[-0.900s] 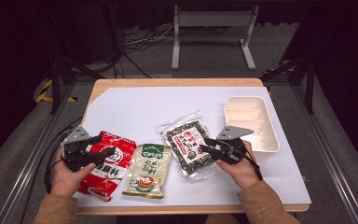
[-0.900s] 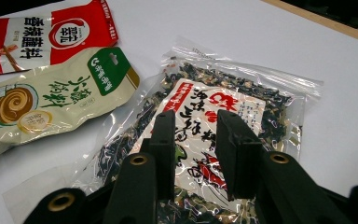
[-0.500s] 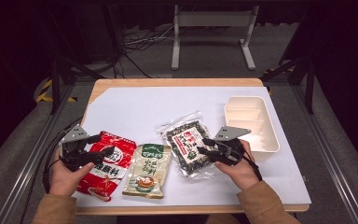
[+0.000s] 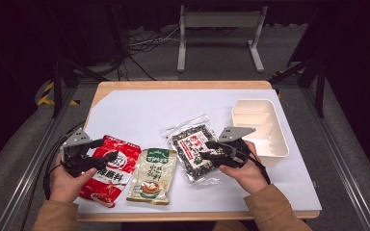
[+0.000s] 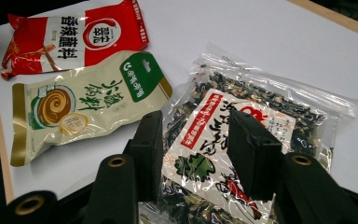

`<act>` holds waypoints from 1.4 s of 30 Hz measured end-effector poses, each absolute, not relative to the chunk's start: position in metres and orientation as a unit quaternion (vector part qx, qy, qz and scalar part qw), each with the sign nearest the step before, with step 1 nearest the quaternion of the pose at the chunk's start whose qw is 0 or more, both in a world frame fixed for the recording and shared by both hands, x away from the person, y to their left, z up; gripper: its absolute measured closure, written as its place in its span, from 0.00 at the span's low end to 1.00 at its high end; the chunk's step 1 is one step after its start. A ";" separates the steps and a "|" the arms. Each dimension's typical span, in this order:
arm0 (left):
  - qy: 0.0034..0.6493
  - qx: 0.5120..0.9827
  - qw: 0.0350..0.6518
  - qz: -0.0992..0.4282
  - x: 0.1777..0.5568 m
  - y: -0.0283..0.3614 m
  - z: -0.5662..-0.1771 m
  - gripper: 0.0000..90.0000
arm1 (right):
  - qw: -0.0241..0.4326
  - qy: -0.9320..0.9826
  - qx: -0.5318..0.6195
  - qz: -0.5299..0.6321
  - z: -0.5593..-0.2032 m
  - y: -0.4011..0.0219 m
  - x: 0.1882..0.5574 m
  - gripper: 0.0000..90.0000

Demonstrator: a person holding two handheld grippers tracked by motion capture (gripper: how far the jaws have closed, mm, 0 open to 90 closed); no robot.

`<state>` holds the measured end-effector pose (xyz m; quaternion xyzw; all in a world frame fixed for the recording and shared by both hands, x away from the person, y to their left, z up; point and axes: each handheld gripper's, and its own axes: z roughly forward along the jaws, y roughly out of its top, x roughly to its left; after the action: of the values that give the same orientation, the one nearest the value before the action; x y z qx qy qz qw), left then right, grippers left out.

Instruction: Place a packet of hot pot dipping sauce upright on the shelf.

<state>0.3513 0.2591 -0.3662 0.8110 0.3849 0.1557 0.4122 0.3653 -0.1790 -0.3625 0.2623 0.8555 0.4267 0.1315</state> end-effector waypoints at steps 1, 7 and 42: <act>0.383 0.812 0.411 0.155 0.351 0.260 -0.366 0.31 | 0.133 0.858 0.261 0.423 -0.362 -0.178 0.366 0.62; 0.388 0.808 0.414 0.159 0.351 0.263 -0.365 0.31 | 0.132 0.864 0.251 0.416 -0.356 -0.170 0.368 0.61; 0.385 0.812 0.409 0.158 0.356 0.263 -0.365 0.30 | 0.072 0.889 0.236 0.386 -0.340 -0.118 0.411 0.52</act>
<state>0.3556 0.2632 -0.3653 0.8117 0.3855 0.1581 0.4092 0.4107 -0.1182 -0.3397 0.2357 0.8891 0.3857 0.0721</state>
